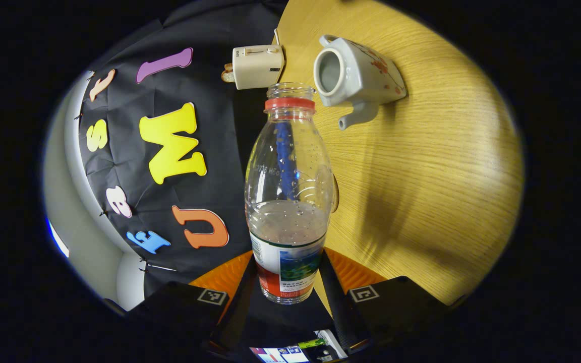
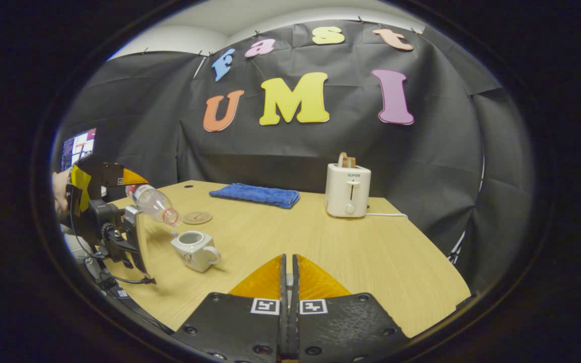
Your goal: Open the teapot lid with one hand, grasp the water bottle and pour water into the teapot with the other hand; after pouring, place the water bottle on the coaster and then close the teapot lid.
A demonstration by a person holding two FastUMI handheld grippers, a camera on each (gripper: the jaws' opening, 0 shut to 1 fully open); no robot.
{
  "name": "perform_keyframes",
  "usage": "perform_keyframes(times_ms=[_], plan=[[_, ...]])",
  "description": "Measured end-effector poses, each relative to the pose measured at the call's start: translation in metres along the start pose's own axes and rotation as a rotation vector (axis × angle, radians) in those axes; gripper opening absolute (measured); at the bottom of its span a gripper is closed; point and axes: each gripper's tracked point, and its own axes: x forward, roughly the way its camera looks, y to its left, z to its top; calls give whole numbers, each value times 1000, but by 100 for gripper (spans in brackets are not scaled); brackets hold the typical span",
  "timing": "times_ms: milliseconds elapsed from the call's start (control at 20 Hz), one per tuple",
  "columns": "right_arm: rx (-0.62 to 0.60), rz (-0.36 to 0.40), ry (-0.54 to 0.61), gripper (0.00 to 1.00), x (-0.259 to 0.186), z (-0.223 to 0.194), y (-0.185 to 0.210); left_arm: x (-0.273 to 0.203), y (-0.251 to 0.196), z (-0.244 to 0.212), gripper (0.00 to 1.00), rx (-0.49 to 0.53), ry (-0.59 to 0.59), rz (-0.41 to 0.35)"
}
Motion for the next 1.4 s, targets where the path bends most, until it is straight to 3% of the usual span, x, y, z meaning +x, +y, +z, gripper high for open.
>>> perform_keyframes(times_ms=[1100,1200,1400], plan=[[42,-18,-9,0,-4,-5,-20,2,10,21,73,178,41,12],[45,-19,-10,0,-5,-5,-22,2,11,23,77,184,46,11],[50,-14,-14,0,-6,-6,-23,3,14,27,73,211,51,10]])
